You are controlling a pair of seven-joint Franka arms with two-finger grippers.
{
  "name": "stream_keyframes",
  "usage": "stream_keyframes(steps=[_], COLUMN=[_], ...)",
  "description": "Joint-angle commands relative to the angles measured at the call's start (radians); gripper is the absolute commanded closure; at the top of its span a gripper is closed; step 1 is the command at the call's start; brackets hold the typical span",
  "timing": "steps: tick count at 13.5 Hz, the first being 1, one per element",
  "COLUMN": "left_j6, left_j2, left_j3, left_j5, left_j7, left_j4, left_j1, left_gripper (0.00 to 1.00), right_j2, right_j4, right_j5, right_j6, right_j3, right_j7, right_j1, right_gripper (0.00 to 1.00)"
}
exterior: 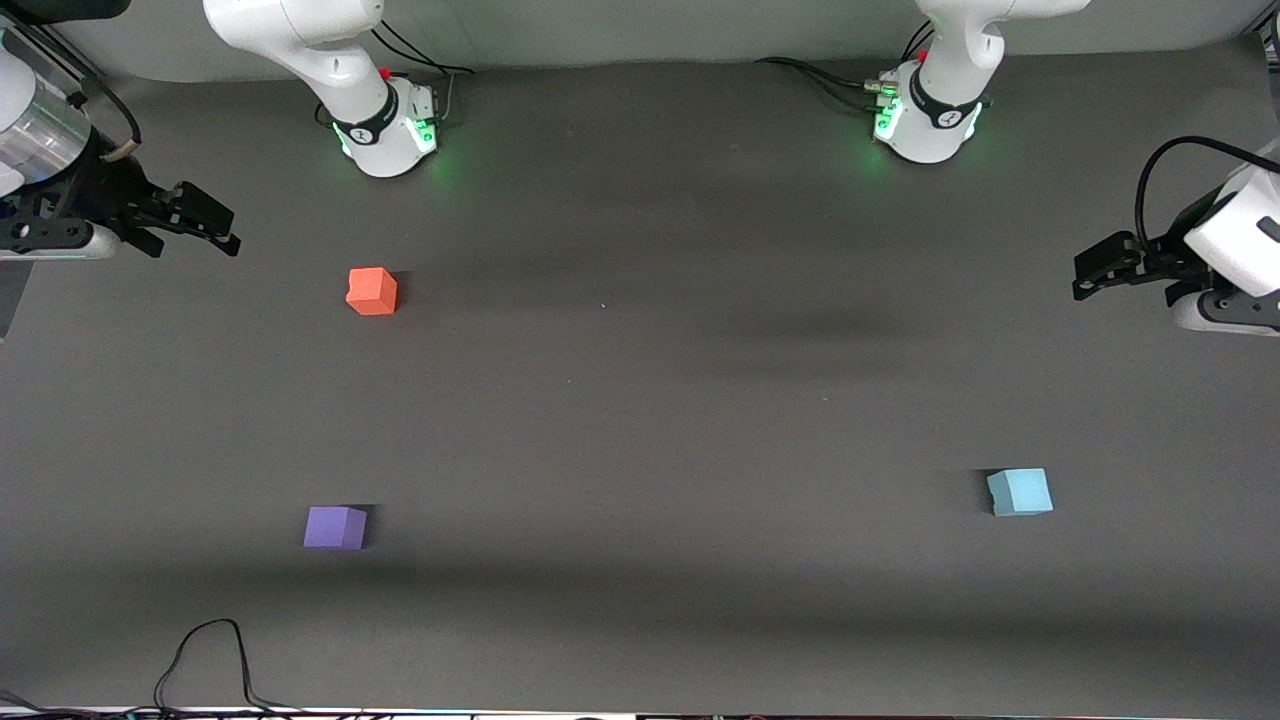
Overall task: Place blue block between orange and purple blocks
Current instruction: 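Move the left gripper down toward the light blue cube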
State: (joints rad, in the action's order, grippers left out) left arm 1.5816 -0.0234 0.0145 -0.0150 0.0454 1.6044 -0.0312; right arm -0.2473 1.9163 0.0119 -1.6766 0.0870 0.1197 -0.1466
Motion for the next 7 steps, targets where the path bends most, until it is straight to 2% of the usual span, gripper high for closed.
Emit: stream_keyframes(steps=[1,7], left_j6=[0.018,0.178], left_j2=[-0.021,-0.127], left_j3=[-0.008,-0.008], left_j5=[0.007,0.016], left_j7=[0.002,0.033], left_j4=[0.002,0.003], left_j1=[0.019,0.063], left_gripper=[0.0,0.0], right_j2=[-0.009,-0.017], right_j4=[0.032,0.035], right_j5=[0.002,0.002], right_j6=[-0.029,-0.028], right_j3=[0.004,0.004], right_j7=[0.011,0.006], right_j1=[-0.005,-0.004], right_gripper=[0.0,0.0])
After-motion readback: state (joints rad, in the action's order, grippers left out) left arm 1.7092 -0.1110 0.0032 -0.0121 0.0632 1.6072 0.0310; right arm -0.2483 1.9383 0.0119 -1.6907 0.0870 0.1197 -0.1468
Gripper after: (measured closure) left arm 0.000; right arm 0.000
